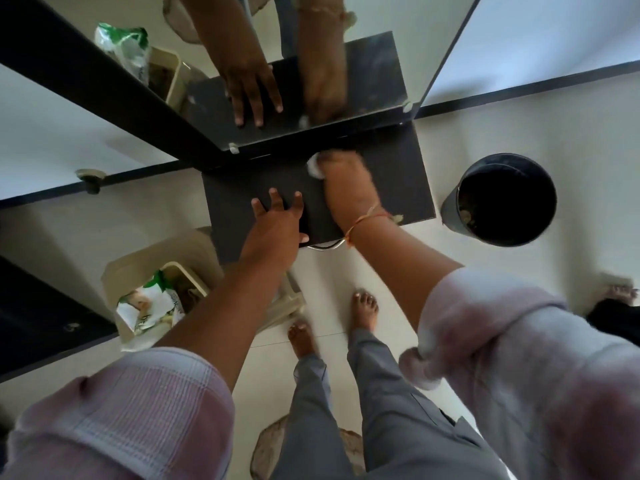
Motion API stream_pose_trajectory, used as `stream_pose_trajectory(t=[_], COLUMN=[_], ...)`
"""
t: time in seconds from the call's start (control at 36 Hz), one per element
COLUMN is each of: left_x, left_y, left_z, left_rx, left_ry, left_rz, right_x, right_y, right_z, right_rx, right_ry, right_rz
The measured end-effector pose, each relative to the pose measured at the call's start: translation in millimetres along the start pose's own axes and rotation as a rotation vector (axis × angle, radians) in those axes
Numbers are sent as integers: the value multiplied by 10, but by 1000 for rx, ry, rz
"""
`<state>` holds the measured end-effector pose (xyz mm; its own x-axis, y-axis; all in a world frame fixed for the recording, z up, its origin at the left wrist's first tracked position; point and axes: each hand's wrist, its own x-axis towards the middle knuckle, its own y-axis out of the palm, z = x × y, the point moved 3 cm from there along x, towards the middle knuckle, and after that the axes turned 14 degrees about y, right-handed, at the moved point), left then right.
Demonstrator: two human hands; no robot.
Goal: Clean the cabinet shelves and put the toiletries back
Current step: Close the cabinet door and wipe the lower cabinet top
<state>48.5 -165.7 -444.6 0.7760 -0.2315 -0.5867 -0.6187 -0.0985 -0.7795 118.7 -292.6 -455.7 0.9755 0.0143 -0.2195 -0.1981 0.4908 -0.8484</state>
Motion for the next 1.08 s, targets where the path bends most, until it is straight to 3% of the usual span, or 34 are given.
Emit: stream_pose_trajectory(t=[0.06,0.11,0.25,0.33,0.39,0.44,0.58,0.67,0.83,0.89,1.08], left_x=[-8,-19,-29,-44,-49,-45,-41,-35,-45,-45,-50], left_y=[2,9,2,-7,-10,-12,-22,-29,-33,-29,-22], left_z=[12,17,-9,-21,-6,0,0,-12,-10,-4,-12], left_rx=[-33,-36,-20,-17,-20,-22,-31,-25,-9,-14,-16], left_ry=[8,13,9,13,11,10,14,5,14,19,16], left_rz=[-18,-28,-32,-39,-39,-37,-21,-5,-2,-4,-3], right_x=[-167,-226,-220,-62,92,170,97,30,-81,-22,136], right_y=[78,-22,-631,-810,-759,-647,-415,-364,-64,-143,-692], right_z=[193,155,-663,-995,-1034,-921,-657,-548,-217,-296,-874], right_rx=[-97,-94,154,168,142,104,38,20,-96,-127,-135], right_ry=[-150,-133,249,518,555,499,373,193,-268,-279,-62], right_rz=[140,96,-357,-398,-353,-308,-379,-342,3,4,-178])
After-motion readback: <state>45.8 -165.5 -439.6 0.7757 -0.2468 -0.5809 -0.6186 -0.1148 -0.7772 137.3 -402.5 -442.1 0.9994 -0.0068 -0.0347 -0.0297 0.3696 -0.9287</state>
